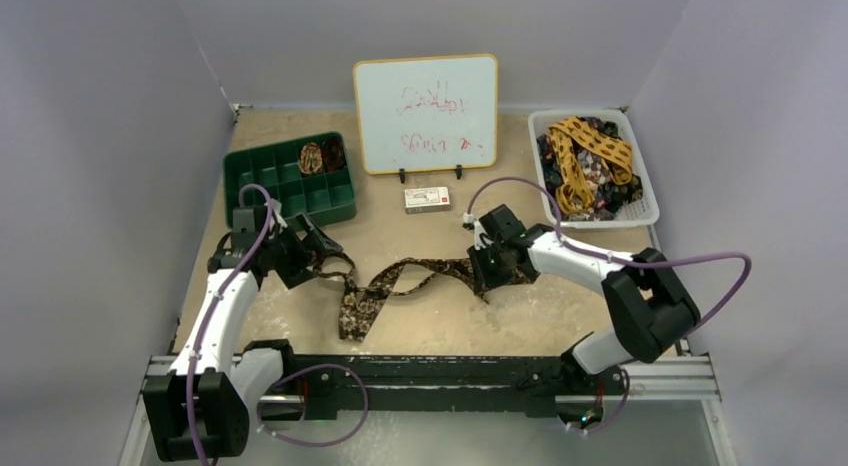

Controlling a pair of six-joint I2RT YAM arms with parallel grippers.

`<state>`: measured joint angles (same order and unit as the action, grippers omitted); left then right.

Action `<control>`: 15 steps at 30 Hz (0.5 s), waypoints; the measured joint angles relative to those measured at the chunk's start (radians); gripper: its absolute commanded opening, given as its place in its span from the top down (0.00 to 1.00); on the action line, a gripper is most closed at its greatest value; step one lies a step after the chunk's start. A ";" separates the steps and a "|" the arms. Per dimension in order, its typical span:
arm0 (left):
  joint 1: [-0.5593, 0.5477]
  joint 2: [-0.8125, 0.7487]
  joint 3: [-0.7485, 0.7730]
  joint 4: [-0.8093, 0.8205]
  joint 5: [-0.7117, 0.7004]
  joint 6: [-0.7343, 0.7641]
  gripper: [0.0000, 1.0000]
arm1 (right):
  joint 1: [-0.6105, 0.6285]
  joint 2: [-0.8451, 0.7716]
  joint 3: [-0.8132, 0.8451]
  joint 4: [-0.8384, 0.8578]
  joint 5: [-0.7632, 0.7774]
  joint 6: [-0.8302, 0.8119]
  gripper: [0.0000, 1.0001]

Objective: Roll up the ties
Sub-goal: Flatten out the tie at the center of the board.

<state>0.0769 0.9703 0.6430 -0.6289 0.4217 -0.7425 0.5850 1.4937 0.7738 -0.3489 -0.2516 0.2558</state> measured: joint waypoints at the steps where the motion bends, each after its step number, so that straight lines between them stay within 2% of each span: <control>1: 0.000 0.000 0.000 0.000 0.001 0.002 0.10 | 0.002 0.000 0.000 -0.006 0.011 0.002 0.93; 8: 0.000 0.000 0.000 0.000 0.002 0.003 0.10 | -0.012 -0.155 0.009 -0.077 0.112 0.050 0.94; 15: 0.000 -0.002 0.000 0.000 0.009 0.003 0.10 | -0.105 -0.090 0.040 -0.118 0.130 0.074 0.96</control>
<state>0.0769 0.9684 0.6430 -0.6289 0.4309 -0.7395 0.4805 1.4033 0.8143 -0.4667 -0.1215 0.3298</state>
